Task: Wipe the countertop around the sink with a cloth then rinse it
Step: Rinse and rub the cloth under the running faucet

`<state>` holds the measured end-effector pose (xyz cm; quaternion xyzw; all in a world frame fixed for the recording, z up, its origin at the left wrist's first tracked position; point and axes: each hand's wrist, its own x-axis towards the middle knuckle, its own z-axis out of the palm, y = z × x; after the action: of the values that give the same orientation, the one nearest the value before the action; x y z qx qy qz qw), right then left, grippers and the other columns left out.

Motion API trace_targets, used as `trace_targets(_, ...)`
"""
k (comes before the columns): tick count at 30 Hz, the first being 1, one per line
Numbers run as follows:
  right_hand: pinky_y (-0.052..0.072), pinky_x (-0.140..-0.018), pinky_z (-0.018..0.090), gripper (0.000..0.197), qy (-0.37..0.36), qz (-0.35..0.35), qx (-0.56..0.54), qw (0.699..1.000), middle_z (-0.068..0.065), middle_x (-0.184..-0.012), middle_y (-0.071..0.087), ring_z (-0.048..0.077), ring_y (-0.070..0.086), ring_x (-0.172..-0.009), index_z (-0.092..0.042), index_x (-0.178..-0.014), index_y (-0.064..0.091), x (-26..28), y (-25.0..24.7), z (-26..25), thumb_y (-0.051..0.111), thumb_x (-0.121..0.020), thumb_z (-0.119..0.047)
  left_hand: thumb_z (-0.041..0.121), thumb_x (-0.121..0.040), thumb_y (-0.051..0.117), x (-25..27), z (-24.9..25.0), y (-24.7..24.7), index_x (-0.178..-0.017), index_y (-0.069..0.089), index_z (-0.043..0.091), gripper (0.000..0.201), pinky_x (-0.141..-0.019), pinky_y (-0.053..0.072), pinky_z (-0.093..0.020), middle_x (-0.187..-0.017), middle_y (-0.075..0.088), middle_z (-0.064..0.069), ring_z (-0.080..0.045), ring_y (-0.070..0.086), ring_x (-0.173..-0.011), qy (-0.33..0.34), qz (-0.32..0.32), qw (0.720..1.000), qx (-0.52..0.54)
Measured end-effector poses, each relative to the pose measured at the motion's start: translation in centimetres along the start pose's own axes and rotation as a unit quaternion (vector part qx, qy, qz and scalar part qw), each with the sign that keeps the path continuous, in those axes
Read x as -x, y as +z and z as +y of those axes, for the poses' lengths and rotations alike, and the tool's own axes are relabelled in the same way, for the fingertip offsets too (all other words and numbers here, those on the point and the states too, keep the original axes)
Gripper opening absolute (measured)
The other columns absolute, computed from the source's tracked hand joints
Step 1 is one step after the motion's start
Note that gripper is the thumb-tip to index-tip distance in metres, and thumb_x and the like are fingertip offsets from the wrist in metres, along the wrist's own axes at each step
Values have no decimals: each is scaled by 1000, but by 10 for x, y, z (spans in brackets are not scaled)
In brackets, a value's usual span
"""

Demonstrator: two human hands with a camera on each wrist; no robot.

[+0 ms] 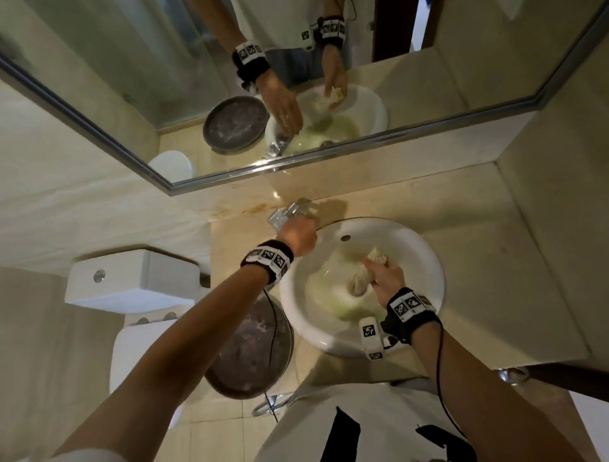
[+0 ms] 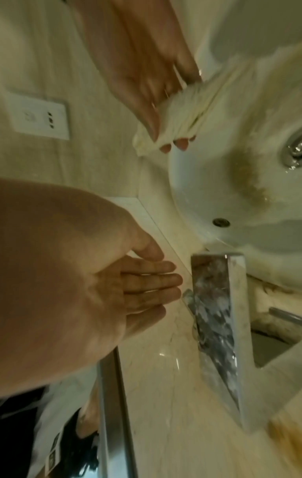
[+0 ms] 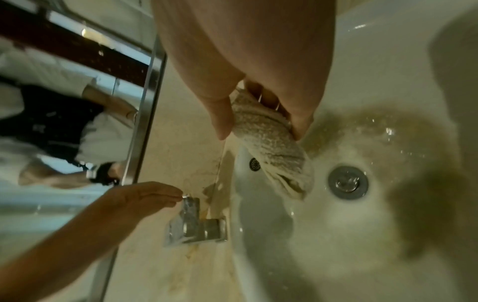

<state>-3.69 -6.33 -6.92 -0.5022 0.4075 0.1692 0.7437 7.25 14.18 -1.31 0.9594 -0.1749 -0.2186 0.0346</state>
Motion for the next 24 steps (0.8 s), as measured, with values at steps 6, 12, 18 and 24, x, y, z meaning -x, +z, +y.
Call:
trace_targets(6,52,-96,35,40,-59,-45,239,968,-1,-104,66,25,63,-103,-16,-118,64,-16,1,14,80,-81,-13,12,-91,52,-32,-4,1,-123,63,14,34,-98,44,-41,-132,59,-8,-25,52,-125,-53,-59,985,-154)
trace_targets(12,56,-86,37,31,-121,-113,408,898,-1,-99,68,21,65,-95,-20,-103,67,-32,4,23,80,-76,-21,12,-84,66,-60,-8,-1,-109,65,11,26,-97,45,-38,-120,64,-10,-26,55,-119,-62,-122,973,-186)
trace_targets(18,51,-79,27,37,-150,-164,480,849,-4,-100,70,16,64,-90,-21,-110,67,-56,26,23,80,-75,-28,8,-95,46,-75,-10,-11,-93,66,0,21,-70,43,-30,-105,66,-15,-30,63,-92,-23,-92,987,-127)
trace_targets(24,53,-89,33,37,-148,-200,509,824,-3,-107,69,17,64,-98,-20,-114,66,-79,64,24,77,-80,-25,8,-89,45,-75,-10,-13,-86,63,4,18,-75,51,-36,-92,68,-15,-31,63,-81,-59,-39,996,-56)
